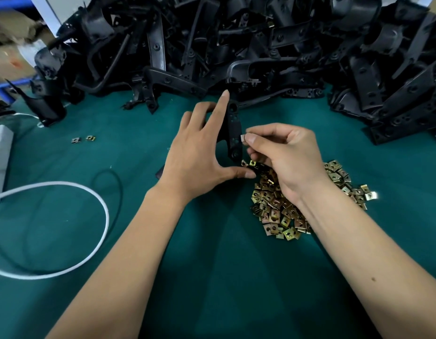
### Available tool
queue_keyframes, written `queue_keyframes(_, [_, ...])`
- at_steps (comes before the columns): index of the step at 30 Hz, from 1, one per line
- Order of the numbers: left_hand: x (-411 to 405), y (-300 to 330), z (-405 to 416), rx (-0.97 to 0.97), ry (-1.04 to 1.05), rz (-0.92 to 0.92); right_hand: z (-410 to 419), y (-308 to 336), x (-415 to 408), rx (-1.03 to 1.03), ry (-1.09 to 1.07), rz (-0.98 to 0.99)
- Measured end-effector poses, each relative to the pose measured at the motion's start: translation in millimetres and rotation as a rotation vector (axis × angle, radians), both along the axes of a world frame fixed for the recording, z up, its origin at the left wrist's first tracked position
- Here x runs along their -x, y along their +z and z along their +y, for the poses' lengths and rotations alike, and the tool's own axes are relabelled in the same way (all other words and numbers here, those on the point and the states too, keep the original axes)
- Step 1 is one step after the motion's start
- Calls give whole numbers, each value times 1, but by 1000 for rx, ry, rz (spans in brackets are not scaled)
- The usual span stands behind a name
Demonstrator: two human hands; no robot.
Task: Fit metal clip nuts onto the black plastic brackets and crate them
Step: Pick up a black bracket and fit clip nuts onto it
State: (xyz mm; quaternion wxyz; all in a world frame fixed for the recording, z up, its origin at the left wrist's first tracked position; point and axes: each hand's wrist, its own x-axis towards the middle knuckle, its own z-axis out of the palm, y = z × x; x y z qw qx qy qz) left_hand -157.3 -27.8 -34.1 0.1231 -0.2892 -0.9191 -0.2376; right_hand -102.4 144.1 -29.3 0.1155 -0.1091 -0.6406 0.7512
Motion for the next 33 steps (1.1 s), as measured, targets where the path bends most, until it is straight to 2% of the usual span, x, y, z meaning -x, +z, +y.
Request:
queue_keyframes(17, [-3, 2, 4, -27, 9, -22, -4, -1, 1, -37, -42, -26])
queue_keyframes(21, [-3, 4, 1, -80, -53, -77, -2, 0, 1, -4, -64, -30])
queue_keyframes(26, [1, 7, -3, -172, -106, -103, 3, 1, 1, -16, 8, -14])
queue_keyframes(30, [-2, 6, 1, -216, -118, -66, 2, 1, 0, -44, 91, 18])
queue_keyframes(33, [-1, 4, 1, -190, -82, 12, 0, 2, 1, -117, 76, 40])
